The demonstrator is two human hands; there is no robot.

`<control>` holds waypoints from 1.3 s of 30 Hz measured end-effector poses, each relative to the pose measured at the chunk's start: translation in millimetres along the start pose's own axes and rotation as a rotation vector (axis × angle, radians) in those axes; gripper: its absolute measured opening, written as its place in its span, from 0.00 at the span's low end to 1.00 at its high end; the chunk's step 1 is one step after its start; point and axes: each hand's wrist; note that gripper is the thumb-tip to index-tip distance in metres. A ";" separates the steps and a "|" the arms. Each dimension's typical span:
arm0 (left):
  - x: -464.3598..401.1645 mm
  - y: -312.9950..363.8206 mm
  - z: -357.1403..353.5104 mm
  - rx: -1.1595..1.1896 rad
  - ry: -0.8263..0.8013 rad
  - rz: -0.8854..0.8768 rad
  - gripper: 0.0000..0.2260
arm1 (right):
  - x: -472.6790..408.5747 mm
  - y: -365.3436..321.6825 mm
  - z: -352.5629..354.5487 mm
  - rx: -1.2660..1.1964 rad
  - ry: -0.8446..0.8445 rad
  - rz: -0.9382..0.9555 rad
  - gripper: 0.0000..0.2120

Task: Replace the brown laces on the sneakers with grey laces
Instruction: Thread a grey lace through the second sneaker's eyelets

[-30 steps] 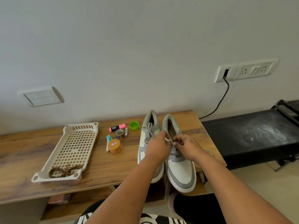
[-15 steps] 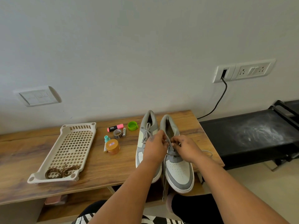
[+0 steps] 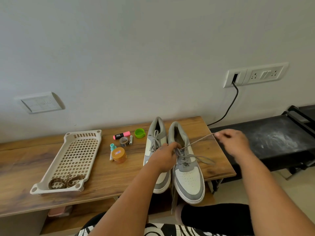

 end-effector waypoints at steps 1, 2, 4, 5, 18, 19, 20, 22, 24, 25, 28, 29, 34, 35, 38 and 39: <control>-0.1 -0.5 0.3 0.003 -0.011 0.002 0.17 | -2.9 4.5 13.0 -0.105 0.088 -0.062 0.10; 0.5 -0.9 -0.1 0.004 -0.018 0.007 0.17 | -4.5 10.2 22.8 -0.154 0.165 -0.105 0.11; -0.9 -1.6 -0.7 0.000 -0.019 0.020 0.17 | -6.1 18.1 30.1 0.026 0.249 -0.097 0.11; -1.9 -1.5 -1.1 0.000 -0.015 0.026 0.16 | -4.8 18.0 26.1 0.160 0.226 -0.056 0.13; 2.0 0.7 -0.3 -0.050 -0.013 0.026 0.20 | 27.0 -11.3 -73.3 0.365 -0.354 0.351 0.06; 1.5 0.6 0.4 -0.047 -0.016 0.024 0.20 | 25.1 -14.2 -66.6 0.336 -0.304 0.332 0.05; 1.0 0.5 1.2 -0.044 -0.017 0.025 0.20 | 21.9 -15.8 -57.4 0.329 -0.244 0.313 0.05; 0.8 0.7 2.3 -0.039 -0.018 0.027 0.19 | 12.4 -12.3 -33.5 0.396 -0.115 0.261 0.05; 1.1 1.2 3.1 -0.042 -0.024 0.024 0.19 | 4.7 -0.7 -9.1 0.468 0.023 0.157 0.05; 0.9 1.1 3.1 -0.044 -0.028 0.020 0.19 | 3.0 5.5 -1.3 0.471 0.095 0.097 0.05; -0.2 1.3 4.5 -0.037 -0.035 0.012 0.19 | 9.5 10.9 -6.0 0.398 0.152 0.068 0.10; -0.7 1.9 5.3 -0.034 -0.035 0.012 0.19 | 14.4 5.9 -15.2 0.351 0.041 0.116 0.14; 0.9 3.0 7.1 -0.049 -0.037 0.014 0.20 | 33.9 -9.7 -71.4 0.358 -0.391 0.304 0.13; 2.0 3.0 7.3 -0.053 -0.035 0.010 0.20 | 32.8 -8.7 -75.9 0.402 -0.375 0.307 0.12; 4.9 2.8 7.1 -0.071 -0.035 0.004 0.21 | 29.9 -9.3 -77.3 0.430 -0.339 0.319 0.07; 5.5 2.5 7.3 -0.081 -0.033 0.002 0.21 | 28.0 -11.4 -74.5 0.398 -0.319 0.326 0.06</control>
Point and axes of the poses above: each hand's wrist, its own x-axis away from the middle knuckle, its own z-axis out of the back of the hand, y = z × x, and after that the axes turned 12 degrees about -x, right-handed
